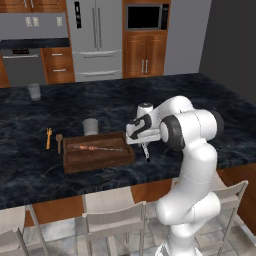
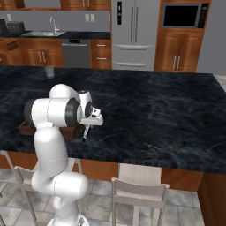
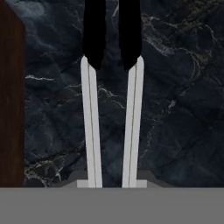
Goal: Take the tongs from the drawer on the right and place them on the dining counter next to the tray containing the kebab skewer.
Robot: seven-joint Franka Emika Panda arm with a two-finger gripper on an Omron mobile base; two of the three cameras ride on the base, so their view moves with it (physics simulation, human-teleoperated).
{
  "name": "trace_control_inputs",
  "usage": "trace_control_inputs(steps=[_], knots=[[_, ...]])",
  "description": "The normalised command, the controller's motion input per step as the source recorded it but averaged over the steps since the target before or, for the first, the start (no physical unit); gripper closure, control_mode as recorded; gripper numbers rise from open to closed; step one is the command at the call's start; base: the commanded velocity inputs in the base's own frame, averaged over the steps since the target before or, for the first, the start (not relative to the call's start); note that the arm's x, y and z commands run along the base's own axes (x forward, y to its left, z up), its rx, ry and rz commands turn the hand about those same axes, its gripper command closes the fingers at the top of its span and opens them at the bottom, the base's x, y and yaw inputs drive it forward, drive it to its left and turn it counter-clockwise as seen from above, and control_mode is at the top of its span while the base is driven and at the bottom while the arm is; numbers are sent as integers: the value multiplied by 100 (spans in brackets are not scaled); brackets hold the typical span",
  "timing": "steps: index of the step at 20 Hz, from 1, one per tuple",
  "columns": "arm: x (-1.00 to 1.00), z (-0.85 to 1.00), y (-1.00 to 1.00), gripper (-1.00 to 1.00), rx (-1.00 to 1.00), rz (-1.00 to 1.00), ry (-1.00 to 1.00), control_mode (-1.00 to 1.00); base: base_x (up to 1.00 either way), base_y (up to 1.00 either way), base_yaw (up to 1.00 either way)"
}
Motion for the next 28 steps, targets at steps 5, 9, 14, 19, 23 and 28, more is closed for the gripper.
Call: trace_control_inputs(steps=[5, 9, 14, 19, 23, 28], knots=[[19, -14, 1, 100, 0, 0, 0, -100, 0, 0, 0], [19, -14, 1, 100, 0, 0, 0, -100, 0, 0, 0], [2, -4, 0, -100, 0, 0, 0, -100, 0, 0, 0], [-21, 6, 0, -100, 0, -2, -2, -100, 0, 0, 0], [-22, 33, 0, -100, 0, -6, -5, -100, 0, 0, 0], [-26, 71, 0, -100, 0, -4, -11, -100, 0, 0, 0]])
